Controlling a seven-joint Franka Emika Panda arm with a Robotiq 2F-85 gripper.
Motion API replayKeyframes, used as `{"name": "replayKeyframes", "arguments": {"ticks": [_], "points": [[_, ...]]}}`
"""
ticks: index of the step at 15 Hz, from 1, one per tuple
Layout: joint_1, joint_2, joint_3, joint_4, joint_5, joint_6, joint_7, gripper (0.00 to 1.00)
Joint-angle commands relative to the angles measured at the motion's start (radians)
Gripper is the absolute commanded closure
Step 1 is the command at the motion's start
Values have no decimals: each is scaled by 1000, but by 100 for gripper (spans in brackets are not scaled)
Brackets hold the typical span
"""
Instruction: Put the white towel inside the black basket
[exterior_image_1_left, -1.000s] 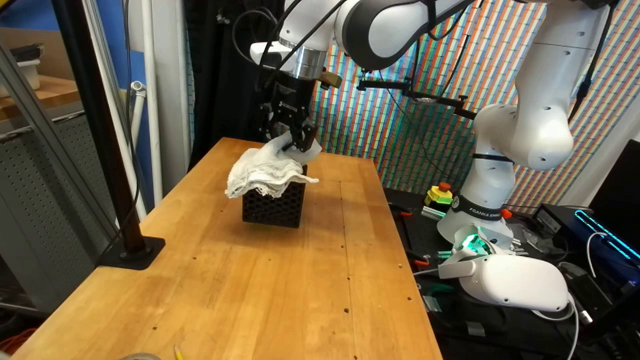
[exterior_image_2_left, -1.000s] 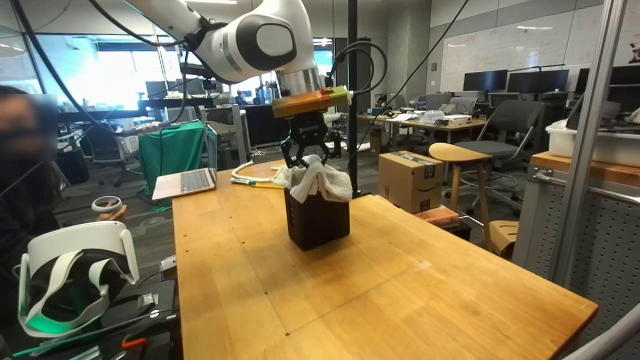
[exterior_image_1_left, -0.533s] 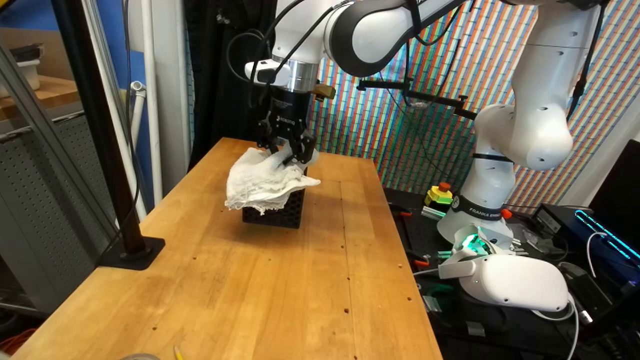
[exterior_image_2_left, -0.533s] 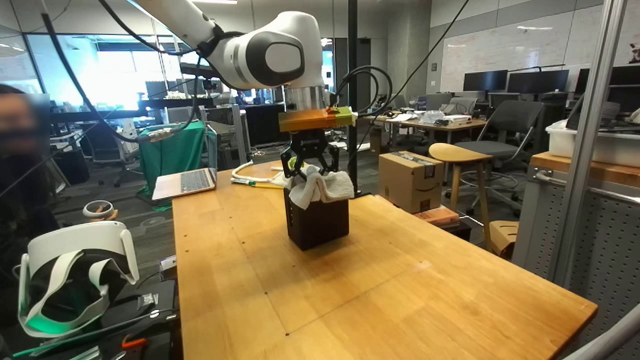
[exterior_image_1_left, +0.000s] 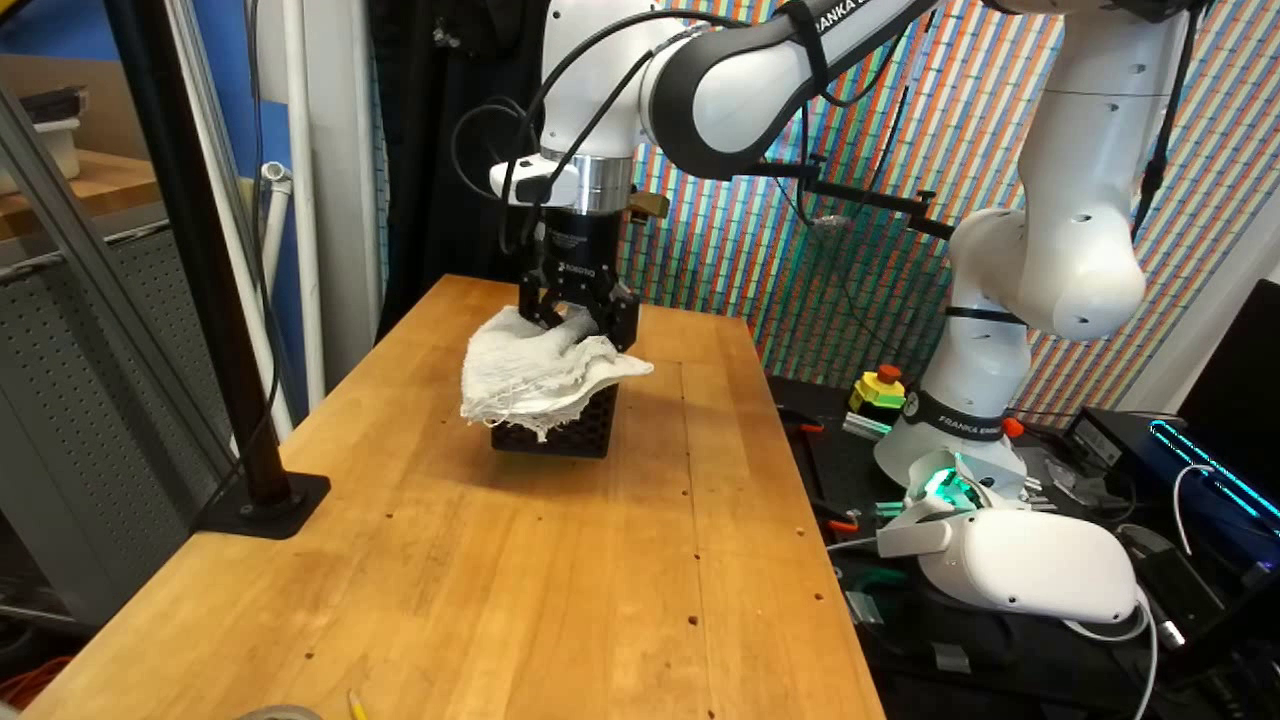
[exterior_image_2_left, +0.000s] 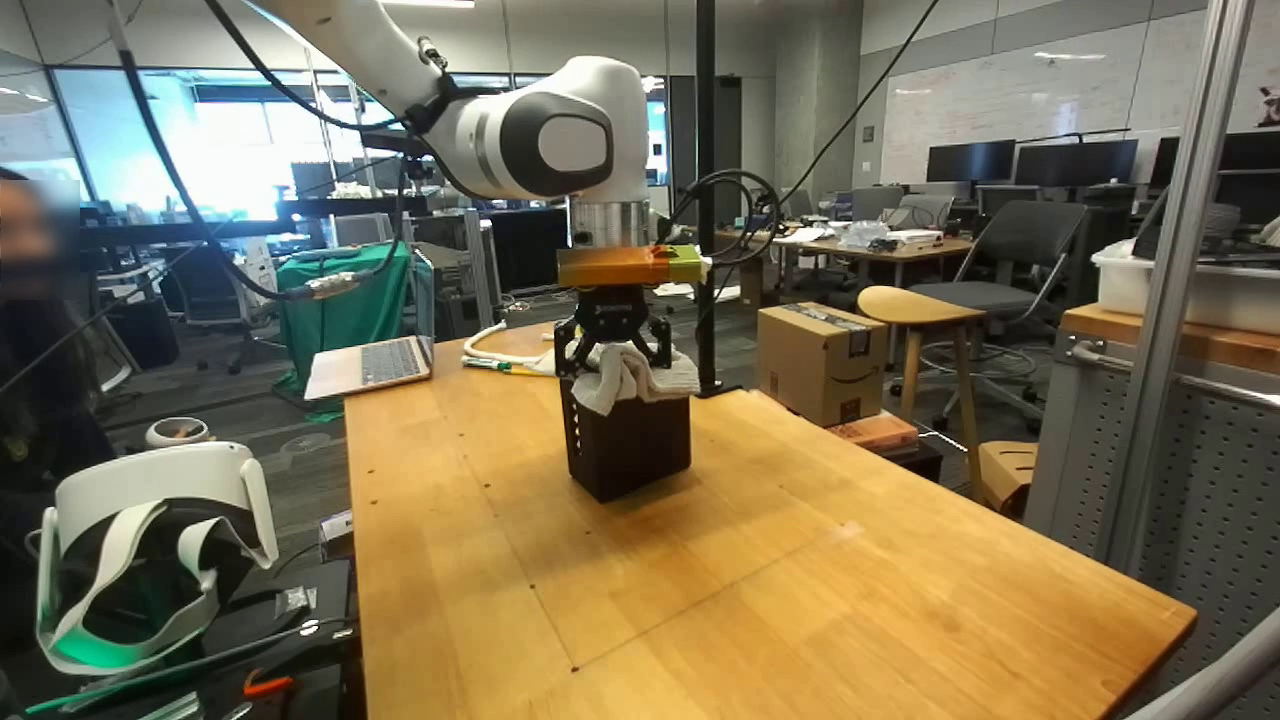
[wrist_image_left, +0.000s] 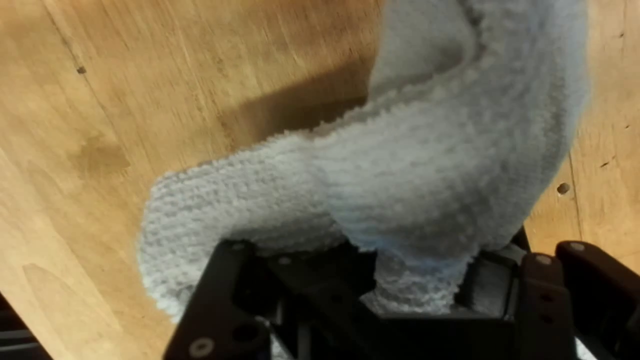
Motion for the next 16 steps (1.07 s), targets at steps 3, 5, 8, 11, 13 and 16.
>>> {"name": "replayKeyframes", "arguments": {"ticks": [3,5,8,11,13,16], "points": [[-14,-14,13,-22,-25,-26,1,84],[-8,-42,17,-29,-48,-33,10,74],[0,-90,27,-38,-89,-51,23,46],[6,-143,36,-48,-121,-76,33,23],[10,-173,40,-56,-137,-90,41,8],[13,-217,42,-69,-145,-108,41,0]]}}
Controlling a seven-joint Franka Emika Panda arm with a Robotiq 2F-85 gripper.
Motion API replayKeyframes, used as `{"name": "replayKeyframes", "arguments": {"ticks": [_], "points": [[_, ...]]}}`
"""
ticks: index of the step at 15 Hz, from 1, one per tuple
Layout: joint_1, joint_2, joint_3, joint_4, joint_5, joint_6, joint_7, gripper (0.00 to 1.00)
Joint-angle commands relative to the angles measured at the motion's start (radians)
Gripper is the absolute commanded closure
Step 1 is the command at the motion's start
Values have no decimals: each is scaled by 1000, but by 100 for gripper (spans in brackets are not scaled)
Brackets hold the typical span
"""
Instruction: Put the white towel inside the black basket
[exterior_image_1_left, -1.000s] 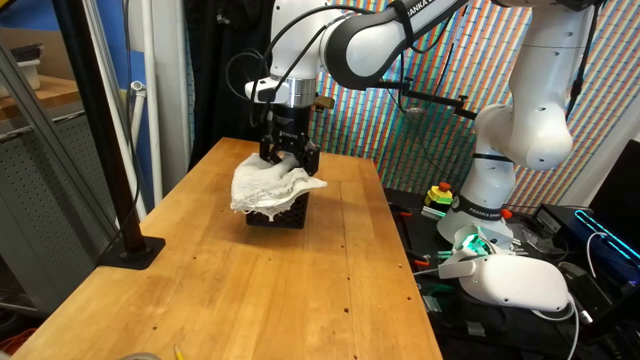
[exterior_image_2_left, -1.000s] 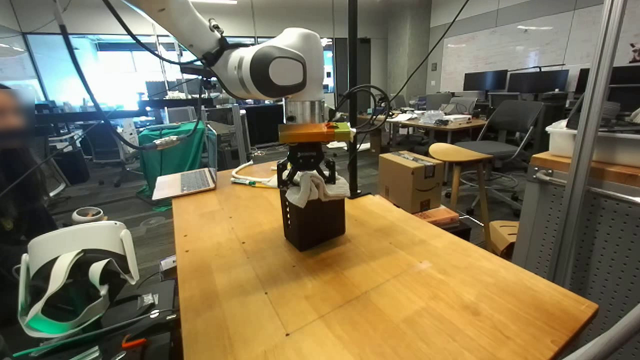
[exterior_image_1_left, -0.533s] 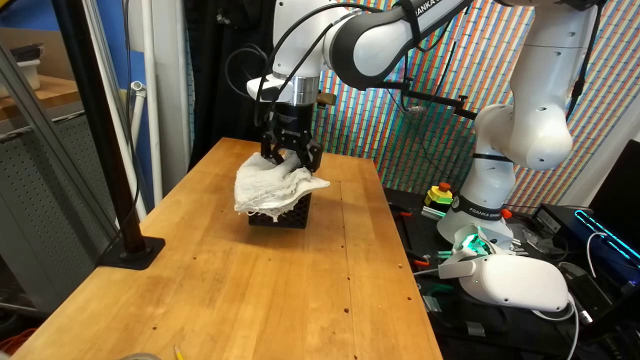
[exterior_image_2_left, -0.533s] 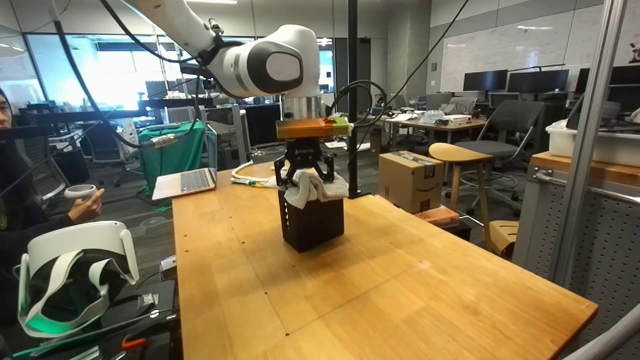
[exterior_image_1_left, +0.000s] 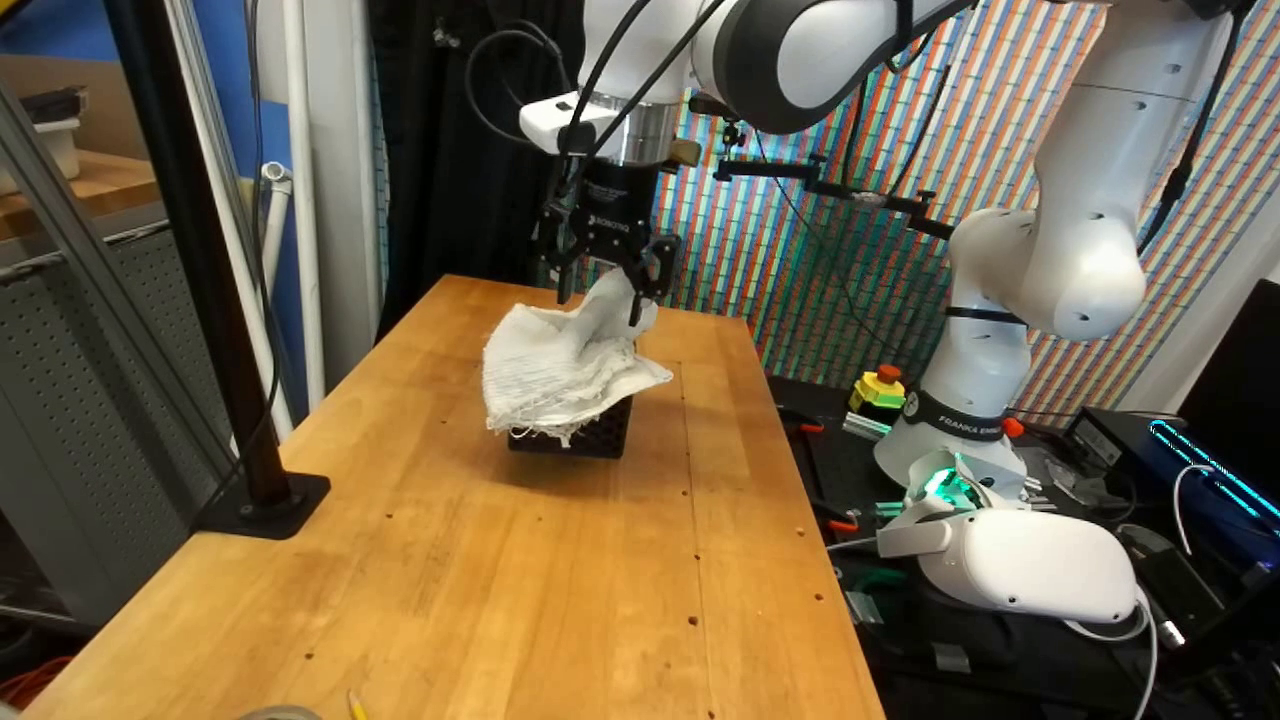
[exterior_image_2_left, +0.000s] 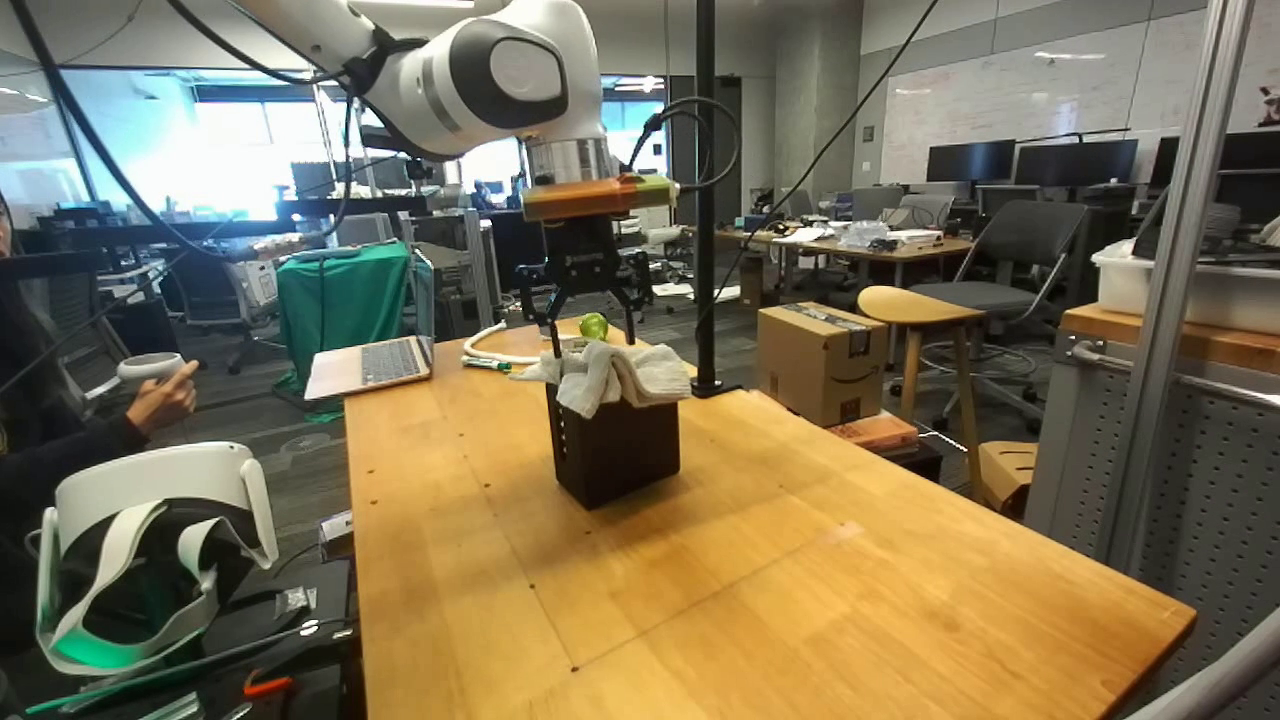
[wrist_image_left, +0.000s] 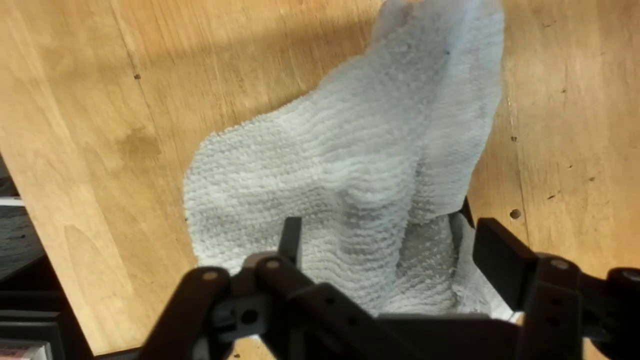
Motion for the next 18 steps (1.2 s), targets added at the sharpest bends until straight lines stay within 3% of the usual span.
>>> {"name": "replayKeyframes", "arguments": {"ticks": [1,3,4,6,13,16,18], "points": [[7,-79,1,-34,-23,-24,19,0],[9,-101,-1,-37,-19,-24,19,0],[10,-109,-1,-35,-19,-21,20,25],[14,-124,0,-22,-21,-21,19,30],[20,-117,-9,-6,-2,-15,-9,84],[18,-92,-13,-1,9,-9,-26,89],[16,-67,-16,5,15,-3,-36,85]]}}
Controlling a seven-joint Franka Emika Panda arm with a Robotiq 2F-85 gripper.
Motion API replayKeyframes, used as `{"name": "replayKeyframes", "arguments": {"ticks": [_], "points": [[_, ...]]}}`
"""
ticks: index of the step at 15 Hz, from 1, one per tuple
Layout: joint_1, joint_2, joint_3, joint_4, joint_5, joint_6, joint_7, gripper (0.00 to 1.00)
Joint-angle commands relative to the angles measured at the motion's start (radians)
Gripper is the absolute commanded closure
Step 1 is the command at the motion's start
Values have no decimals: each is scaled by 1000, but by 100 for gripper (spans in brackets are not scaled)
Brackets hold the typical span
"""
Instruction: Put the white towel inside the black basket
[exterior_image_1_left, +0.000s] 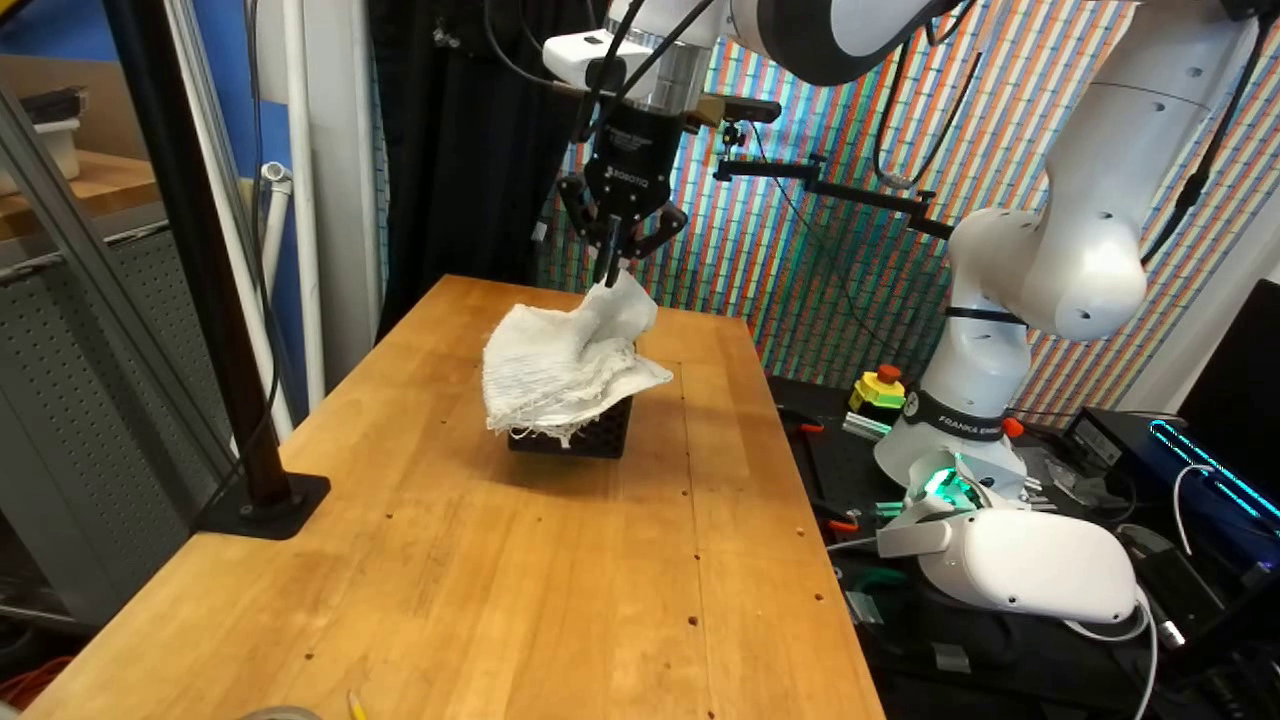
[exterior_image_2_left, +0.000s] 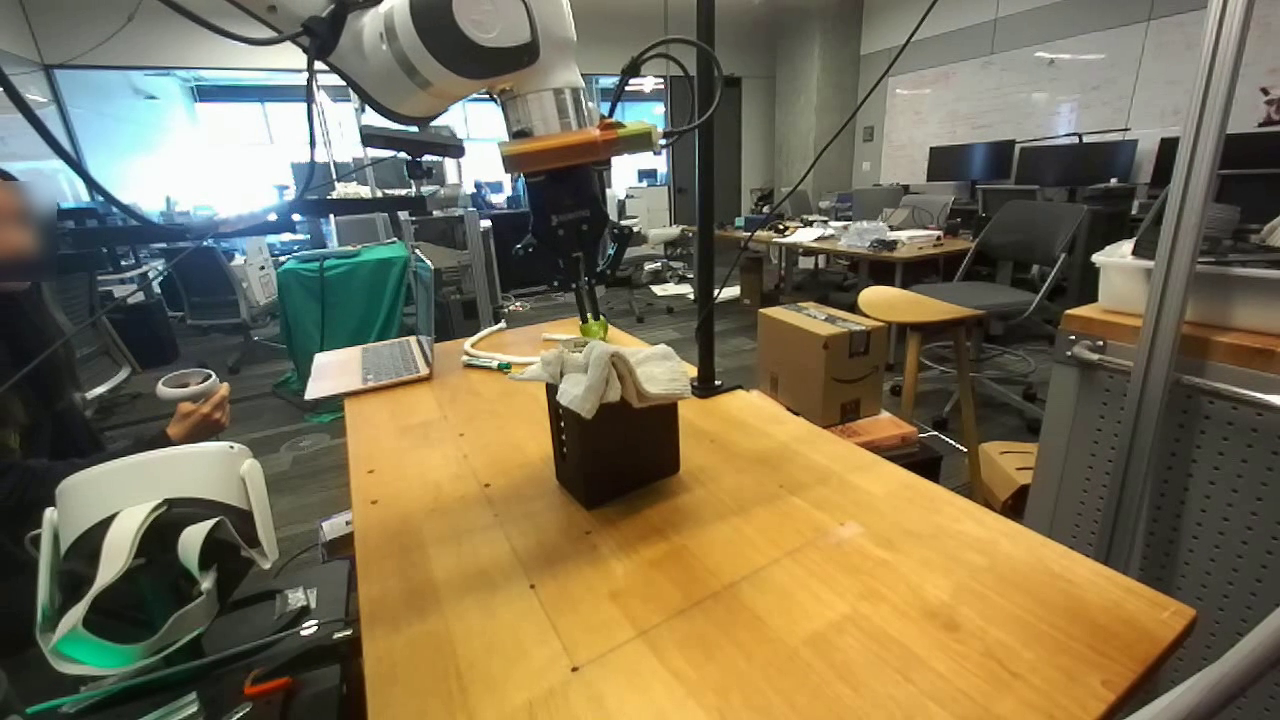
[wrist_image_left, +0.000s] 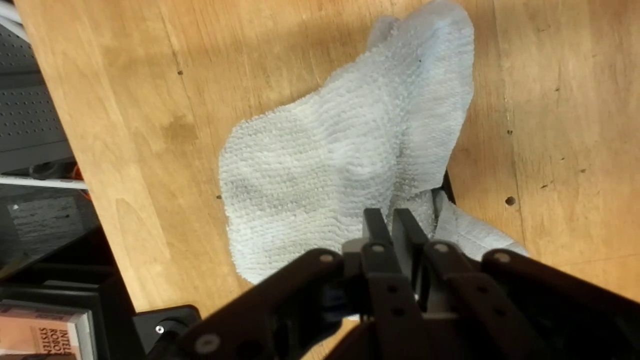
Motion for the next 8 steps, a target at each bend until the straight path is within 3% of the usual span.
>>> {"name": "replayKeyframes", "arguments": {"ticks": [1,8], "points": [[6,46,-12,25,15,9,-33,86],[-12,181,-13,76,42,19,-81,85]]}}
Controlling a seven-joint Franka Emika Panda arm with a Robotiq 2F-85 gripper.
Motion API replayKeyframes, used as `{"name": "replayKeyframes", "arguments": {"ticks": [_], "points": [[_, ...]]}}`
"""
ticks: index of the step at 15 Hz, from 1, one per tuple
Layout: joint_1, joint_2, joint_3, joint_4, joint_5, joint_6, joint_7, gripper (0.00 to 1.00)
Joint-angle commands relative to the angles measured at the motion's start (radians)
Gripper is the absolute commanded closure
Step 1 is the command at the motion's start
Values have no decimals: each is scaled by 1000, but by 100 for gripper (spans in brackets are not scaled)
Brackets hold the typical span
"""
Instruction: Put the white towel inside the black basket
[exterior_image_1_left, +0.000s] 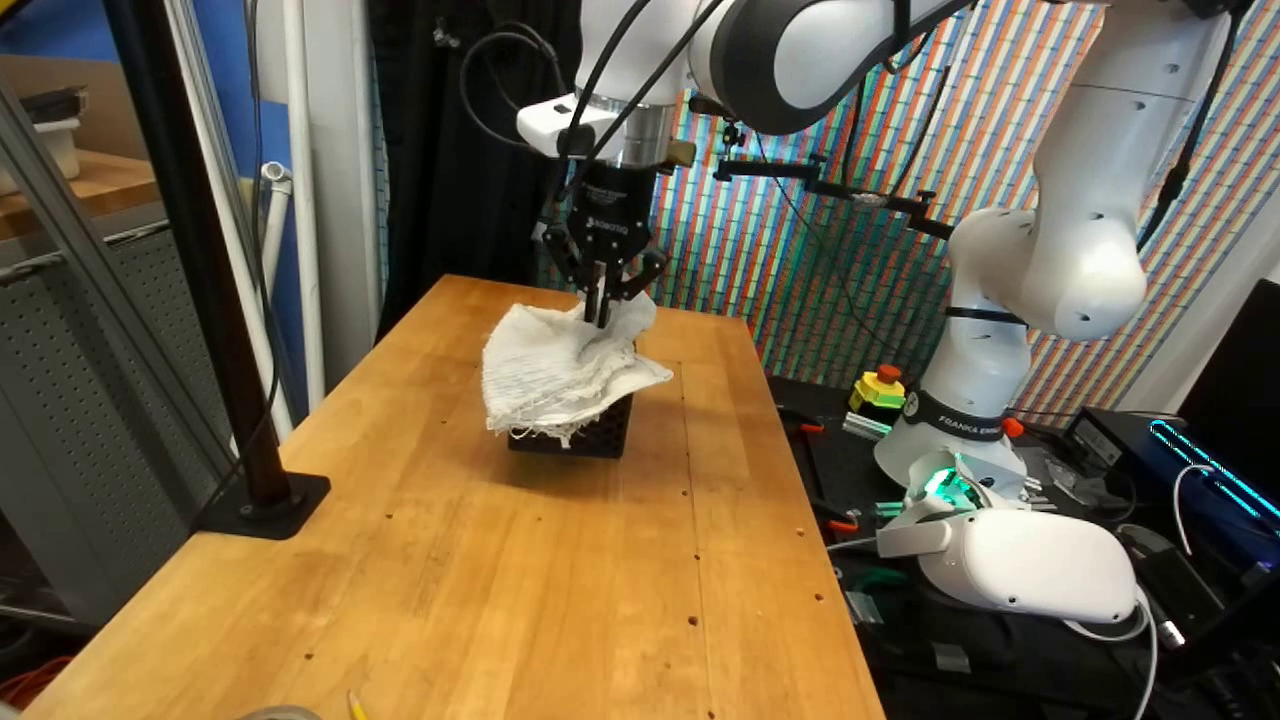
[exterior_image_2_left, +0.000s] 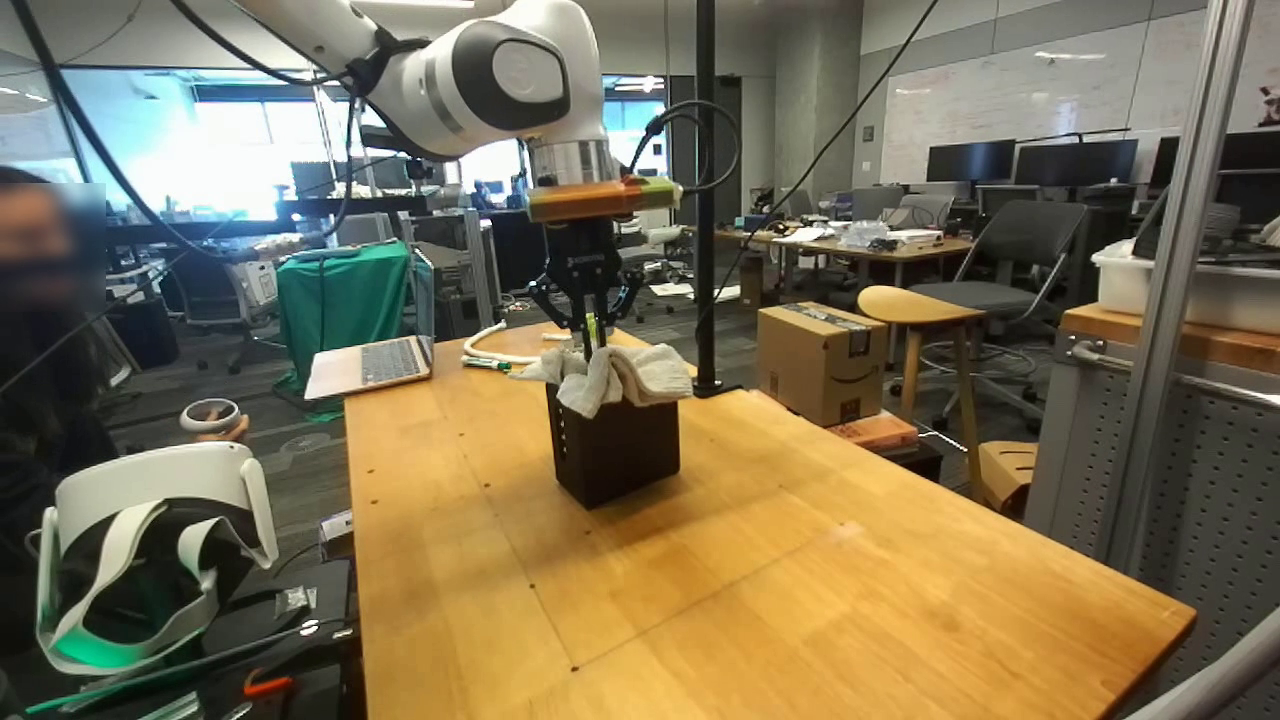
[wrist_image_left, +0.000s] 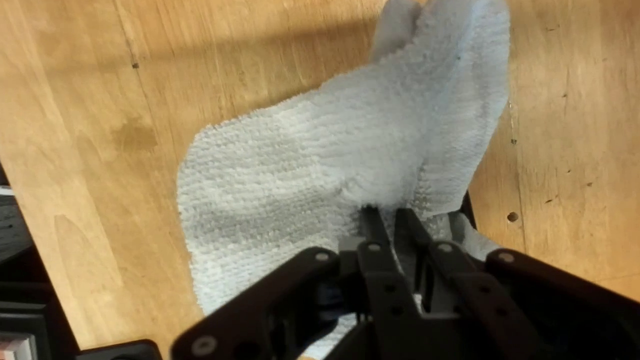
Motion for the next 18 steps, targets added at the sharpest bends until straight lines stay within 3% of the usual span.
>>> {"name": "replayKeyframes", "arguments": {"ticks": [1,9,18], "points": [[-16,86,-9,57,38,9,-54,84],[-93,207,-27,52,147,-12,-134,84],[-116,201,-25,23,199,-3,-176,85]]}}
